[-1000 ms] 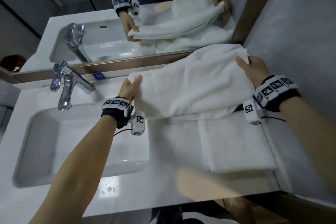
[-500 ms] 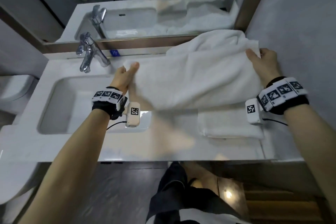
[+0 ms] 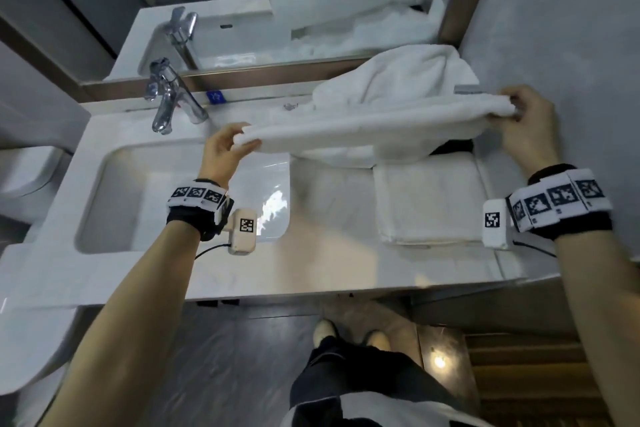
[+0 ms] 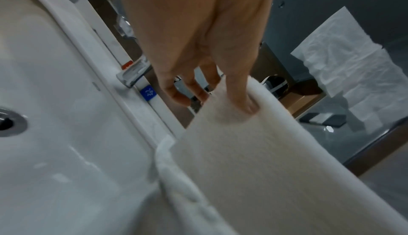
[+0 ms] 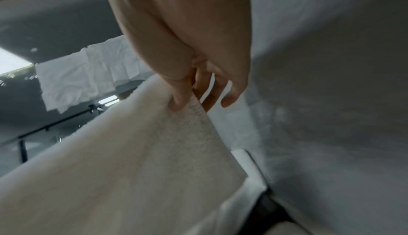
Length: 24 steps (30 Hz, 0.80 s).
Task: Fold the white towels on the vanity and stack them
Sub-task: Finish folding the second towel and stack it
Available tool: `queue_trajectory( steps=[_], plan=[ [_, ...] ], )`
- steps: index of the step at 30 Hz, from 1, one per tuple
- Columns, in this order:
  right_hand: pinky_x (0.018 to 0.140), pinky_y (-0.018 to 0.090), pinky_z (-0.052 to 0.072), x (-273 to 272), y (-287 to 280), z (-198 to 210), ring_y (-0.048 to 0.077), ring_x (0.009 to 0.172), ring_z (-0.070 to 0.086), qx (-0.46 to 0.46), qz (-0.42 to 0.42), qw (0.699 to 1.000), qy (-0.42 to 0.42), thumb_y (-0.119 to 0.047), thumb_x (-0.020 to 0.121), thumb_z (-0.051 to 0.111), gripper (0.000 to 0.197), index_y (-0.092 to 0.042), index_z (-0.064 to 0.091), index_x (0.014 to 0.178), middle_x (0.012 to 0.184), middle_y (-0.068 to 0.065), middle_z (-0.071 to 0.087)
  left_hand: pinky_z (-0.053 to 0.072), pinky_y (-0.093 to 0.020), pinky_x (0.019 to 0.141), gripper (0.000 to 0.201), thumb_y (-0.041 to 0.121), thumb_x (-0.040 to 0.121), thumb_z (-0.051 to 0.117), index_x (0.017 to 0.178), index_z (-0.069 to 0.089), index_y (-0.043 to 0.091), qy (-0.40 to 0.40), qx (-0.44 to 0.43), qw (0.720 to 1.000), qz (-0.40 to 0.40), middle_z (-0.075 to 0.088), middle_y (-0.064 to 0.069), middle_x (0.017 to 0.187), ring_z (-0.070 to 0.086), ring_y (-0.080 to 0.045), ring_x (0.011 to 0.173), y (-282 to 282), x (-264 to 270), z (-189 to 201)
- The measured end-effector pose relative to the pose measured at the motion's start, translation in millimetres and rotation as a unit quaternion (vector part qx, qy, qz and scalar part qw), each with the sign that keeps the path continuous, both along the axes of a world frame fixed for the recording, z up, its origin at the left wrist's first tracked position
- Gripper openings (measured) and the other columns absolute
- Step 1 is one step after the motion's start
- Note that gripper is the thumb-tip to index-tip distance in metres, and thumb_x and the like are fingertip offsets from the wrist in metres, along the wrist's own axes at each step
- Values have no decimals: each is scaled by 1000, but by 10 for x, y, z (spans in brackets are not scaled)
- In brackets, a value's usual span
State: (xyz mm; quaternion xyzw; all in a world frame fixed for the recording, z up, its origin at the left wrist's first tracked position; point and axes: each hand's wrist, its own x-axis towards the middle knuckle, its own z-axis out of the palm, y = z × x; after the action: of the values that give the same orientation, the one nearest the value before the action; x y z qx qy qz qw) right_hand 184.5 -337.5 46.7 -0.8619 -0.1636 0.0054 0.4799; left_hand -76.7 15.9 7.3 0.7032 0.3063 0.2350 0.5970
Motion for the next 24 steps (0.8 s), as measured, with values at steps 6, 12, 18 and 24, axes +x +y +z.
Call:
queue_trajectory(
  steps=[6,12,18,24],
  plan=[
    [82,42,52,-510,-461,-632,40,96,62,-233,95,968,-10,15,73,46,37,-5,72,92,99,28,66,45,-11,83,31,-11,76,68,101,68,8,256,93,933,-233,64,-9,102,57,-18,97,-113,-512,-546],
    [95,35,43,-633,-502,-874,38,111,55,-323,102,933,117,15,80,43,38,-2,70,101,117,25,59,48,-12,75,40,-22,78,40,98,67,1,338,127,914,-186,67,-21,102,60,-27,91,-222,-379,-764],
    [97,39,42,-387,-203,-808,35,115,56,-172,-12,968,184,-10,91,52,35,5,52,123,125,23,59,46,-45,102,39,22,91,58,120,54,-3,320,-31,947,-22,61,-22,116,60,-34,109,-199,95,-812],
    [102,43,45,-138,-62,-861,31,113,59,-79,-30,961,262,-32,92,53,38,-6,63,117,122,17,64,37,-28,69,42,24,87,63,57,36,15,332,-57,941,4,36,-7,64,39,-20,67,-173,312,-834]
  ],
)
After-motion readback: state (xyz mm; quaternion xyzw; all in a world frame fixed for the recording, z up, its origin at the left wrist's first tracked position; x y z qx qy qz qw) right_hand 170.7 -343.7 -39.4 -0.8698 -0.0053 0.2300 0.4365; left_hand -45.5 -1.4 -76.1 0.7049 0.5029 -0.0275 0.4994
